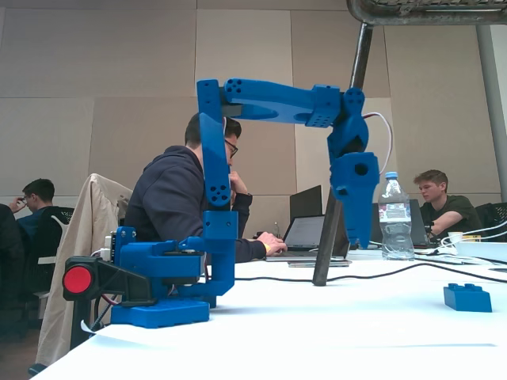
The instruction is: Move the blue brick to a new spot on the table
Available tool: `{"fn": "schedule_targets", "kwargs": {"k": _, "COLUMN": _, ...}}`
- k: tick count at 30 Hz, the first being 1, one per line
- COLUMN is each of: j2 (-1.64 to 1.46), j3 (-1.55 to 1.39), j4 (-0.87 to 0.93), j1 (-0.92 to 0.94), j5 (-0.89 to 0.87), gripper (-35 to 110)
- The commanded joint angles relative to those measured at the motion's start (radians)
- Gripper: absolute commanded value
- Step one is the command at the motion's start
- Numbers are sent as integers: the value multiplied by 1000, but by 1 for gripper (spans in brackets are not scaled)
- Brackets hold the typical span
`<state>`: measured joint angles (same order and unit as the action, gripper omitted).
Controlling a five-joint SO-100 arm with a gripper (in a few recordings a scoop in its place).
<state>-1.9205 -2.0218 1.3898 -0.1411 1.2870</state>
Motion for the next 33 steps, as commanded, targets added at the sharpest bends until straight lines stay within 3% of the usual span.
{"fn": "schedule_targets", "kwargs": {"k": 1, "j2": -606, "j3": -408, "j4": -20, "j1": -5, "j5": 32, "gripper": 23}}
{"fn": "schedule_targets", "kwargs": {"k": 10, "j2": -1009, "j3": -792, "j4": -38, "j1": 54, "j5": 155, "gripper": 2}}
{"fn": "schedule_targets", "kwargs": {"k": 33, "j2": -1417, "j3": -1172, "j4": -156, "j1": 166, "j5": 290, "gripper": 1}}
